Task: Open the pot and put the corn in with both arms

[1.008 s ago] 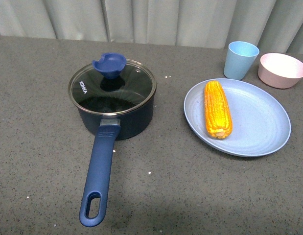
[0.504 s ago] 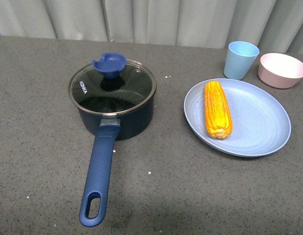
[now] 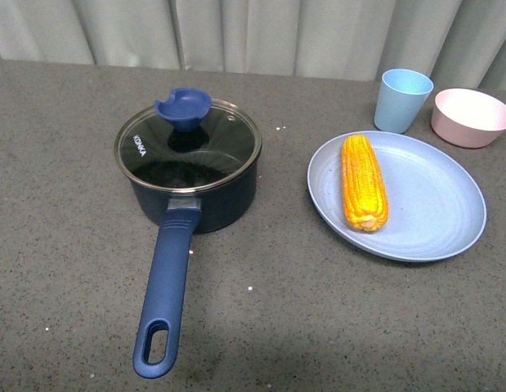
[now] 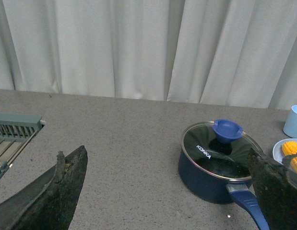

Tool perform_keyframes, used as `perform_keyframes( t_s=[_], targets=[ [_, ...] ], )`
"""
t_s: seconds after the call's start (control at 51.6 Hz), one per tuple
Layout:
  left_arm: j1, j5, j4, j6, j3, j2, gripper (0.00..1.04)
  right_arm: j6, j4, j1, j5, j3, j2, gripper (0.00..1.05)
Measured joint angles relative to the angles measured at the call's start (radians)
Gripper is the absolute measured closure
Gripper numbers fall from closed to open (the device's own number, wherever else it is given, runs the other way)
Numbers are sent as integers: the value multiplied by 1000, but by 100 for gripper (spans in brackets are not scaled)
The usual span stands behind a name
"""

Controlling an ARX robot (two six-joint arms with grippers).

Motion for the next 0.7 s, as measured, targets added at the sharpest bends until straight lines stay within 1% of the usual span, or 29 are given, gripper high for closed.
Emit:
perform_keyframes(
  t_s=[0.659,0.679,0.698],
  targets=[
    [0,0,0,0,0,0,6,0,0,0,0,0,0,9],
    [3,11,-3,-1,0,2,6,0,0,0,0,0,0,9],
    [15,50,-16,-4,3,10,6,0,0,0,0,0,0,9]
  ],
)
